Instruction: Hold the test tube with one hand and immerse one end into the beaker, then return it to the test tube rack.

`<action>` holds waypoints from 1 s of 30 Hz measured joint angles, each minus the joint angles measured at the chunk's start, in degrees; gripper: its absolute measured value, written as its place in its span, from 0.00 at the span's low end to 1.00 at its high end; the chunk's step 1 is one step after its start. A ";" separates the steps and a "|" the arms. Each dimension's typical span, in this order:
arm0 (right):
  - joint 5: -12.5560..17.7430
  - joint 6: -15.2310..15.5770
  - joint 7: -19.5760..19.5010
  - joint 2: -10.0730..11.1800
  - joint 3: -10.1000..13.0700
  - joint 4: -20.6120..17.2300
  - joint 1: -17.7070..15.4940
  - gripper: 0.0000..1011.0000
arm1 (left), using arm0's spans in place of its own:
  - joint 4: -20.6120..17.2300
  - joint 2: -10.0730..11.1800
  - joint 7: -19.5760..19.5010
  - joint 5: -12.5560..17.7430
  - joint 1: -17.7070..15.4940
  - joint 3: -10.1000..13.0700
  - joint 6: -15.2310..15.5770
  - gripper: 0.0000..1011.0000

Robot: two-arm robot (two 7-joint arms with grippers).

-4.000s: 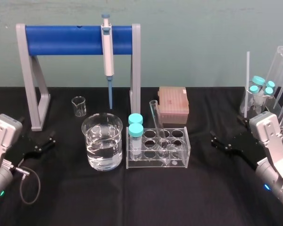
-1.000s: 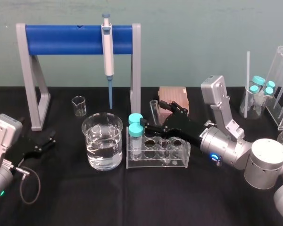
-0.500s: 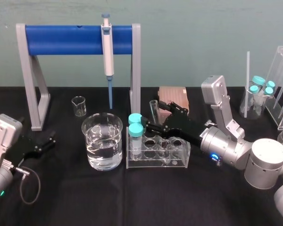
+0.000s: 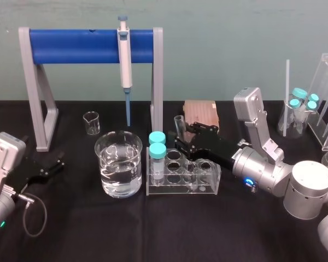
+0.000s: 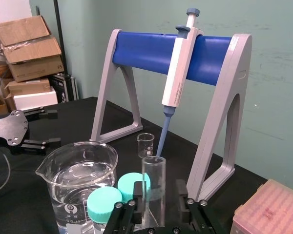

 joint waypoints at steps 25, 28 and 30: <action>1.48 -3.78 0.30 -0.66 1.95 -0.69 -1.60 0.22 | 0.00 0.00 0.00 0.00 0.00 0.00 0.00 0.99; 2.10 -4.35 0.43 -0.81 2.55 -0.96 -2.01 0.22 | 0.00 0.00 0.00 0.00 0.00 0.00 0.00 0.99; 2.37 -4.60 0.48 -0.90 2.83 -1.09 -2.19 0.22 | 0.00 0.00 0.00 0.00 0.00 0.00 0.00 0.99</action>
